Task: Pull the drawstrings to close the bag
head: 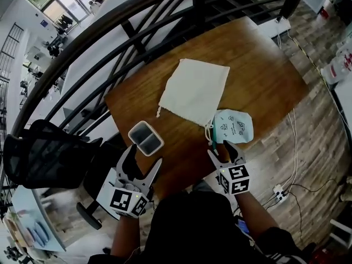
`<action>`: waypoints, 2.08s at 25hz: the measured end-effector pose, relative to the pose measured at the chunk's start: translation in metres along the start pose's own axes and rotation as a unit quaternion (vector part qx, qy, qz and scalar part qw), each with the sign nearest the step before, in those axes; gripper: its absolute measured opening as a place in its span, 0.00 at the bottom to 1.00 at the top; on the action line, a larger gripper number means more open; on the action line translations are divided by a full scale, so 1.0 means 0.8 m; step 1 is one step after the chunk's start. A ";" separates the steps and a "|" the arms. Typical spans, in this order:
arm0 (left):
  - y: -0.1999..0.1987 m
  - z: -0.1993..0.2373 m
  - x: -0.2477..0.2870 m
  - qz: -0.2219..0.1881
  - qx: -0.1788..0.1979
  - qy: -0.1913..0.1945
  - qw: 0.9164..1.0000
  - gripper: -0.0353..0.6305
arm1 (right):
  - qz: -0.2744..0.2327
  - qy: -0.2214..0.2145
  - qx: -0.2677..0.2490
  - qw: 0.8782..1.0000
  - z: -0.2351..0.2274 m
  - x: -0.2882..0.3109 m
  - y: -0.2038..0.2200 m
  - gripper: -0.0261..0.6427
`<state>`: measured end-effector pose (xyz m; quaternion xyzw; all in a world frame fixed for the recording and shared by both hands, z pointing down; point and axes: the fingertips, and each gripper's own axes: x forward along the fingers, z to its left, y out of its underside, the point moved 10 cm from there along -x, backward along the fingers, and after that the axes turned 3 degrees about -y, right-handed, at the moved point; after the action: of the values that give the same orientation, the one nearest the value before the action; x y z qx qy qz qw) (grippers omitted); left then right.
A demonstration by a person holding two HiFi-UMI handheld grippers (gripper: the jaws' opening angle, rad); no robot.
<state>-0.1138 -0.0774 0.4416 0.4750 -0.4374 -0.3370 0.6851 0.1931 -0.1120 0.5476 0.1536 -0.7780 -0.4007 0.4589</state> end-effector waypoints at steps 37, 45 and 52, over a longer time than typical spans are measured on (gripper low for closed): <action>0.007 0.077 -0.018 0.038 -0.021 0.013 0.999 0.60 | 0.110 0.084 0.013 0.990 0.030 0.076 -0.033 0.09; 0.014 0.081 0.005 0.072 -0.008 0.025 0.997 0.60 | 0.011 0.071 0.051 0.996 0.033 0.034 -0.087 0.06; 0.021 0.056 0.026 0.085 -0.004 0.071 0.994 0.60 | -0.050 0.077 0.046 0.995 0.032 -0.020 -0.113 0.06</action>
<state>-0.1464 -0.1064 0.4708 0.4558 -0.4253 -0.2446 0.7427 0.1686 -0.1475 0.4627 0.2437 -0.7493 -0.3743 0.4889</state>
